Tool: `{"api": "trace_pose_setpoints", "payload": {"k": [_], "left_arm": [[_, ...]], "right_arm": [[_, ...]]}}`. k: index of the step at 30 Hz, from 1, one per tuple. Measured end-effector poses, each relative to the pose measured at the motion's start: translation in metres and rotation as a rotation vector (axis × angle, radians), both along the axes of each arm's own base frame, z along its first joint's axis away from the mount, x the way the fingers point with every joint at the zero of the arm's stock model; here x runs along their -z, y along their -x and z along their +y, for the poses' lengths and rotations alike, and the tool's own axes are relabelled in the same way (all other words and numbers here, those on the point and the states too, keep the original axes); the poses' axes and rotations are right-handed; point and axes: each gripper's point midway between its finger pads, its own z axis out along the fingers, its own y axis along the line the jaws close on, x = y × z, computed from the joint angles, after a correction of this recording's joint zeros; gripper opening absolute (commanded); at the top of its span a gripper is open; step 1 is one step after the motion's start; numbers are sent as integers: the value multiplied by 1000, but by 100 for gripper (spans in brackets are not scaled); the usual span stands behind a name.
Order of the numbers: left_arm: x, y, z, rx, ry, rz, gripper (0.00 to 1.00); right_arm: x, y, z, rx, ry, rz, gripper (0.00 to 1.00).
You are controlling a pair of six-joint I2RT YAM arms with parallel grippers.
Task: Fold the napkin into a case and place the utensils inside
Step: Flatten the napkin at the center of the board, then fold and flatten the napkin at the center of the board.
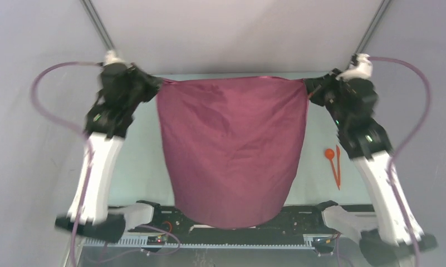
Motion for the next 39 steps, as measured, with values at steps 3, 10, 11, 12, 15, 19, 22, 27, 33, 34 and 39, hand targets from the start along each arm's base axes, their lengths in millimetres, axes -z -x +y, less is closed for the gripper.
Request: {"api": "trace_pose_setpoints", "payload": {"k": [3, 10, 11, 12, 15, 19, 22, 27, 33, 34, 39], "left_arm": [[84, -65, -9, -5, -34, 212, 0], [277, -156, -26, 38, -8, 625, 0], [300, -165, -27, 43, -5, 667, 0], [314, -171, -28, 44, -6, 691, 0], [339, -188, -26, 38, -4, 723, 0], [335, -210, -22, 45, 28, 680, 0], [324, -223, -18, 47, 46, 639, 0], [317, -232, -13, 51, 57, 609, 0], [328, -194, -14, 74, 39, 706, 0], [333, -175, -15, 85, 29, 741, 0], [347, -47, -17, 148, -35, 927, 0]], "right_arm": [[83, -65, -12, 42, 35, 197, 0], [279, -151, -13, -18, 47, 628, 0], [296, -159, -12, -33, 42, 662, 0], [309, -167, -11, -46, 39, 686, 0], [329, -199, -6, -88, 32, 707, 0], [333, -225, 2, -138, 29, 688, 0], [325, -241, 6, -160, 32, 660, 0], [316, -252, 7, -181, 32, 641, 0], [325, -218, 2, -183, 19, 769, 0], [331, -199, 1, -182, 16, 808, 0], [353, -73, -2, -181, 18, 1018, 0]]}}
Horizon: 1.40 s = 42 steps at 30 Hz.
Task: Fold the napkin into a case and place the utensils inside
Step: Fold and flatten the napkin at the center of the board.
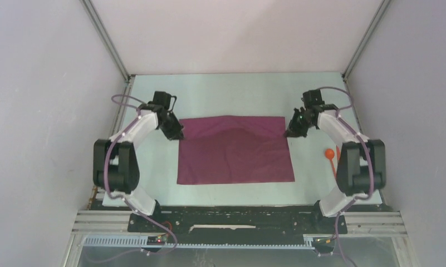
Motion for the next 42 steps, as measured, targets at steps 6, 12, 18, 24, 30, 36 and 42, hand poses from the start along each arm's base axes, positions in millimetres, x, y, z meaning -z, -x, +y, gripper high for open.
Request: {"api": "trace_pose_setpoints", "payload": {"k": [6, 12, 18, 24, 30, 36, 42], "left_arm": [[14, 111, -4, 79, -34, 70, 0], [42, 166, 8, 55, -71, 146, 0], [56, 185, 13, 29, -86, 193, 0], [57, 182, 11, 26, -92, 187, 0], [68, 186, 10, 31, -105, 218, 0], [73, 190, 10, 35, -106, 231, 0], [73, 190, 9, 39, -108, 231, 0]], "right_arm": [[8, 94, 2, -31, 48, 66, 0], [26, 138, -12, 21, 77, 118, 0], [38, 162, -18, 66, 89, 161, 0], [47, 172, -20, 103, 88, 188, 0], [59, 183, -22, 129, 97, 229, 0], [65, 186, -25, 155, 117, 237, 0], [70, 189, -28, 179, 131, 251, 0]]}}
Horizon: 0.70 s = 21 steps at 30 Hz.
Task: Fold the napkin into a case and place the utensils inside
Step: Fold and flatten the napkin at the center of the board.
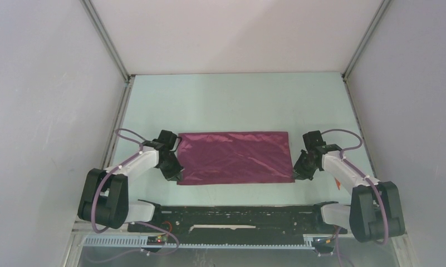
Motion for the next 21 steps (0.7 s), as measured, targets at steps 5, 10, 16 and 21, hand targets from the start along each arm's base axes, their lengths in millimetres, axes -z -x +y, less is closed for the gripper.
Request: {"api": "trace_pose_setpoints", "payload": {"k": [5, 10, 16, 21], "left_arm": [[0, 1, -1, 0, 2, -3, 0], [0, 7, 0, 0, 2, -2, 0], [-2, 13, 3, -11, -8, -4, 0], [-2, 13, 5, -16, -22, -2, 0]], "right_arm": [[2, 3, -1, 10, 11, 4, 0], [1, 2, -1, 18, 17, 0, 0], [4, 6, -1, 18, 22, 9, 0], [4, 6, 0, 21, 20, 9, 0]]}}
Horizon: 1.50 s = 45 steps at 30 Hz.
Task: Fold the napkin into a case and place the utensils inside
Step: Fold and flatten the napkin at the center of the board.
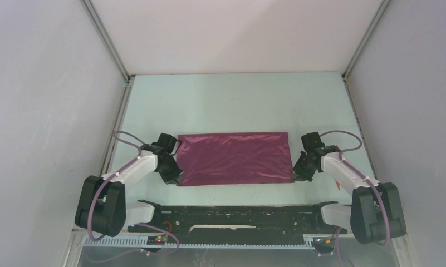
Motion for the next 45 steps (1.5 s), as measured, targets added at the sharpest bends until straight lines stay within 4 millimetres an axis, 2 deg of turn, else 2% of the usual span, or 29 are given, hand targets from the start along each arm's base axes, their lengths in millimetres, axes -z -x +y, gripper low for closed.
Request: {"api": "trace_pose_setpoints", "payload": {"k": [13, 22, 27, 29, 30, 31, 33, 35, 39, 42, 45], "left_arm": [[1, -1, 0, -25, -3, 6, 0], [2, -1, 0, -28, -6, 12, 0], [2, -1, 0, -33, -6, 11, 0], [2, -1, 0, -37, -7, 11, 0], [2, -1, 0, -38, -7, 10, 0], [2, -1, 0, -42, -6, 11, 2], [2, -1, 0, -44, -7, 12, 20], [1, 0, 2, -48, -16, 11, 46], [-14, 8, 10, -68, -42, -17, 79], [-46, 6, 12, -83, -24, -119, 89], [-76, -11, 4, -79, 34, -255, 89]], "right_arm": [[6, -2, 0, 5, 2, 9, 0], [-5, -2, 1, 15, 1, -30, 0], [-4, 0, 1, 20, 3, -24, 0], [-4, 0, 1, 25, 3, -23, 5], [-4, 0, 1, 27, 3, -22, 13], [-3, 1, 1, 28, 4, -20, 25], [-2, 2, 2, 34, 3, -13, 42], [-2, 3, 1, 39, 7, -7, 46], [-15, 14, 6, 12, 14, -12, 55], [-44, 9, 18, -49, 8, -96, 60], [-65, -9, 32, -91, -44, -198, 60]]}}
